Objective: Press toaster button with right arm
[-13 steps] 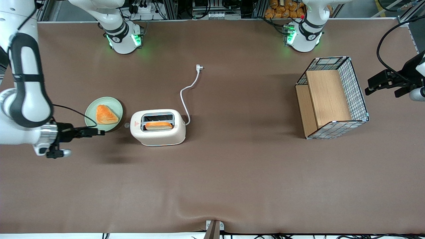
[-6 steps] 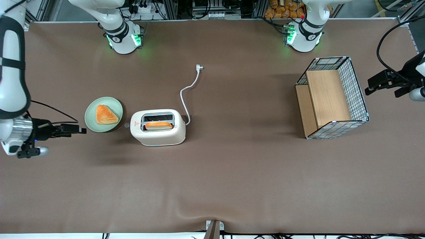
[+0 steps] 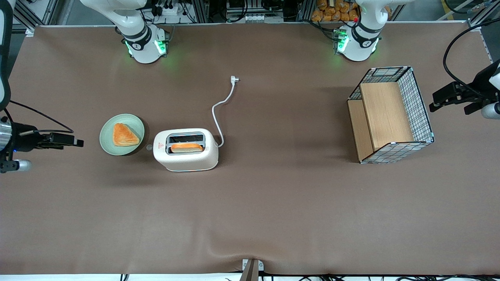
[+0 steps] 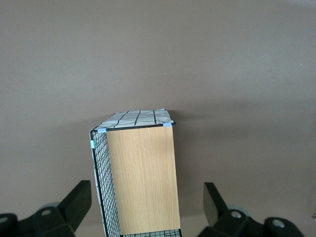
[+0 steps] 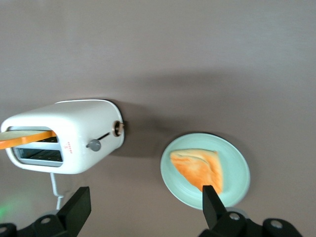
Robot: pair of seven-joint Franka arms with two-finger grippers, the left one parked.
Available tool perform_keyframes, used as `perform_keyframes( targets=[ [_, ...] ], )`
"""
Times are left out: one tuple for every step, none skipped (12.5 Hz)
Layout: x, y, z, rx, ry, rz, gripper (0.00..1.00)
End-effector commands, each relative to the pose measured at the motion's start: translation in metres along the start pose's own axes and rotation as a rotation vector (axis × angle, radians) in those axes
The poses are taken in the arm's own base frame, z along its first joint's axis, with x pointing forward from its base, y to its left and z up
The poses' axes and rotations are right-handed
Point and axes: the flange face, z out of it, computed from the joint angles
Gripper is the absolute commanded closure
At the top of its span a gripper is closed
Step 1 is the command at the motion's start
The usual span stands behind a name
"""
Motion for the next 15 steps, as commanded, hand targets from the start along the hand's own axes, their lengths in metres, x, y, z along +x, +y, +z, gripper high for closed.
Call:
perform_keyframes(
  targets=[
    [-0.028, -0.036, -0.039, -0.099, 0.015, 0.020, 0.00],
    [-0.035, -0.040, -0.052, -0.115, 0.033, 0.012, 0.00],
    [-0.046, -0.044, -0.069, -0.132, 0.060, 0.008, 0.00],
    [-0.058, -0.049, -0.084, -0.138, 0.079, 0.042, 0.00],
    [-0.070, -0.064, -0.096, -0.143, 0.091, 0.084, 0.00],
    [-0.085, -0.076, -0.111, -0.185, 0.118, 0.083, 0.00],
    [-0.095, -0.087, -0.118, -0.213, 0.133, 0.073, 0.00],
    [-0.100, -0.088, -0.124, -0.224, 0.144, 0.074, 0.00],
    [-0.105, -0.088, -0.130, -0.248, 0.151, 0.074, 0.00],
    [-0.108, -0.087, -0.134, -0.275, 0.156, 0.070, 0.00],
    [-0.109, -0.088, -0.137, -0.282, 0.160, 0.067, 0.00],
    [-0.108, -0.088, -0.138, -0.284, 0.161, 0.064, 0.00],
    [-0.106, -0.087, -0.138, -0.285, 0.164, 0.064, 0.00],
    [-0.105, -0.087, -0.139, -0.285, 0.168, 0.060, 0.00],
    [-0.105, -0.089, -0.144, -0.284, 0.176, 0.059, 0.00]
  ],
)
